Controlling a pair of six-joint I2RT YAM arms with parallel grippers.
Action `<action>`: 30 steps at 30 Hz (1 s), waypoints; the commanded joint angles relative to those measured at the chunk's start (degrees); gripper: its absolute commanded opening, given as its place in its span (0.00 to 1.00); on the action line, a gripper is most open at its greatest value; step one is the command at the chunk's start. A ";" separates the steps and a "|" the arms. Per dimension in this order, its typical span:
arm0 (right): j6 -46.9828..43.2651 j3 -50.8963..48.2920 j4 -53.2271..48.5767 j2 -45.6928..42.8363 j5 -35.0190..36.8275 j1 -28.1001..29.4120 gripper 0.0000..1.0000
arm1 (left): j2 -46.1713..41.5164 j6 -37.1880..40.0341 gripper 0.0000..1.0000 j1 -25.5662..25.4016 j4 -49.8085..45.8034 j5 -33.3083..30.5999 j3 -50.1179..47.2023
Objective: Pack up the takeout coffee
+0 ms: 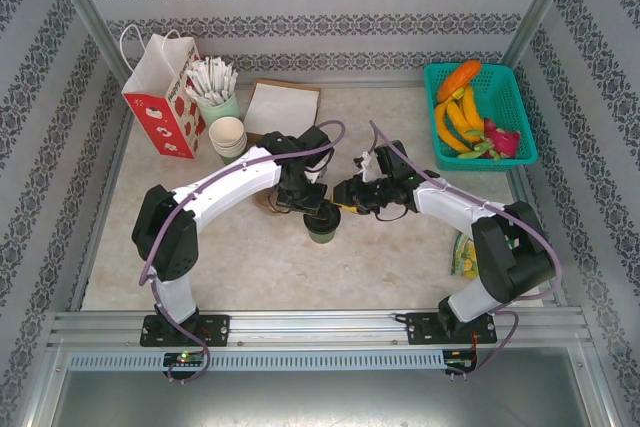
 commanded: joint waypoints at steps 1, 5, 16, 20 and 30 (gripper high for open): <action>-1.23 -4.34 -14.85 4.23 8.23 3.18 0.38 | 6.74 -0.66 0.00 -0.51 -2.79 -0.61 -5.27; 0.52 2.36 -10.64 1.17 2.38 3.08 0.43 | 4.51 -0.99 0.00 -0.57 -4.03 -1.93 1.36; 2.47 11.04 -9.67 7.99 -1.46 4.26 0.48 | 0.79 -0.04 0.00 -1.13 -2.71 -3.10 3.24; 1.91 8.65 -10.55 8.24 -0.39 5.11 0.47 | 0.76 -0.91 0.00 -1.13 -2.41 -3.42 2.73; -0.56 5.62 -9.95 1.23 3.93 2.08 0.54 | 1.05 -2.44 0.00 -1.12 -1.61 -6.14 1.66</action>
